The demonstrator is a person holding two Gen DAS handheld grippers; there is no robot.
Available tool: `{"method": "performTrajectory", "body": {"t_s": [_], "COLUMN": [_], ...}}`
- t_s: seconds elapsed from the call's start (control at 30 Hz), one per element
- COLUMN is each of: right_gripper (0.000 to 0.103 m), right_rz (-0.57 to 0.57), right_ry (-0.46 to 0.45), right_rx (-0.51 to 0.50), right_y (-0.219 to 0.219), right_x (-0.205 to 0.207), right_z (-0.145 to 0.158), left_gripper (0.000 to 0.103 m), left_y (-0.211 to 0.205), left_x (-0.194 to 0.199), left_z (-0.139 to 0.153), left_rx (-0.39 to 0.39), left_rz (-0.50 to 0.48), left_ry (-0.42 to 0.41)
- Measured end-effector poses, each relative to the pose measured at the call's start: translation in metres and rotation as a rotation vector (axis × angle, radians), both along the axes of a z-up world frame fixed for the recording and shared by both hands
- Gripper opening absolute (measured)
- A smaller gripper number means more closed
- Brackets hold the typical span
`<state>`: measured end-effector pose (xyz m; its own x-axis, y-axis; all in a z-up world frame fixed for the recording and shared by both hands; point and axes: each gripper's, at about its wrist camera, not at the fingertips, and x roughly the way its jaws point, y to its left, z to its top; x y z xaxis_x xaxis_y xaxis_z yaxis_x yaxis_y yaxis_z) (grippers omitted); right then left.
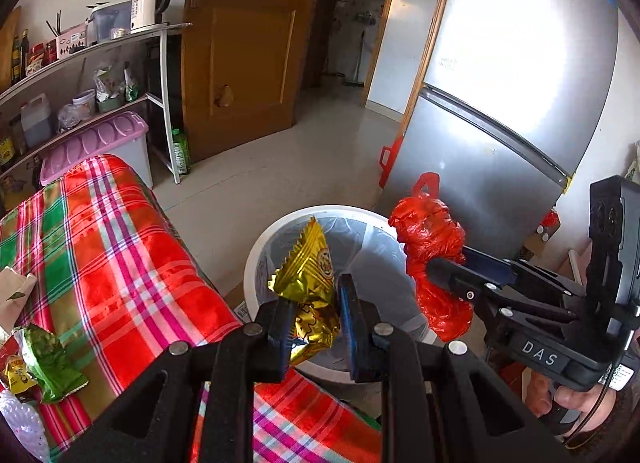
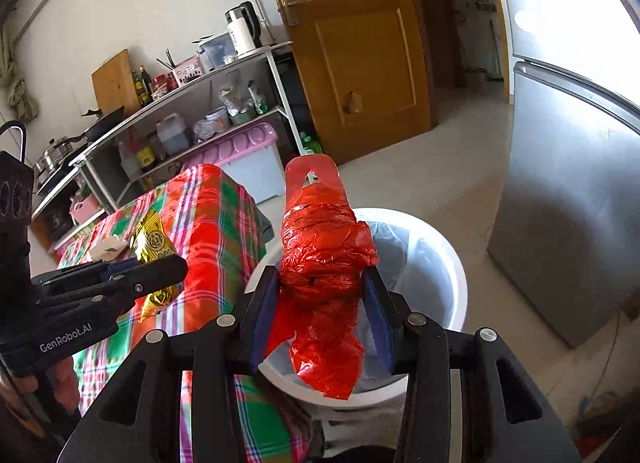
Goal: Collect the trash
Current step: 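Carry the red bag and gold wrapper over the bin and open both tools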
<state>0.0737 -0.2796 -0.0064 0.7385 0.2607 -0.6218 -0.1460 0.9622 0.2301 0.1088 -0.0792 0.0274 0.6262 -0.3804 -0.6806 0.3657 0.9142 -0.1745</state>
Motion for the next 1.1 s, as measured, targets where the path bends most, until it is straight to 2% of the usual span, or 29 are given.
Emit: {"method": "performTrajectory", "body": {"t_s": [0.3,0.5,0.53,0.6,0.67,0.8,0.97,1.1], "right_gripper": [0.044,0.044,0.045,0.045,0.046,0.056,0.056,0.057], "right_rz": [-0.029,-0.044,-0.046,-0.052,-0.052,-0.058,-0.07,-0.07], "right_ry": [0.099,0.134,0.142,0.155,0.165,0.154,0.139,0.121], "right_rx": [-0.042,-0.059,-0.063,-0.071,-0.073,-0.072,-0.069,-0.073], "right_y": [-0.018,-0.024,-0.024,-0.026,-0.026,-0.026,-0.026,-0.023], "right_x": [0.024,0.036,0.038,0.041,0.044,0.043,0.039,0.033], "right_z": [-0.035,-0.05,-0.052,-0.055,-0.057,-0.056,-0.051,-0.045], "left_gripper": [0.022,0.022,0.023,0.033,0.053,0.057,0.067,0.07], "left_y": [-0.03,-0.043,-0.044,-0.044,-0.043,-0.039,-0.032,-0.022], "left_x": [0.024,0.031,0.031,0.033,0.033,0.032,0.026,0.02], "left_z": [-0.035,-0.049,-0.05,-0.05,-0.049,-0.045,-0.038,-0.032], "left_rx": [0.03,0.061,0.063,0.06,0.053,0.066,0.063,0.055], "left_rz": [-0.017,-0.023,-0.025,-0.023,-0.016,-0.002,0.012,0.031], "left_ry": [0.086,0.117,0.117,0.123,0.126,0.108,0.095,0.08]}}
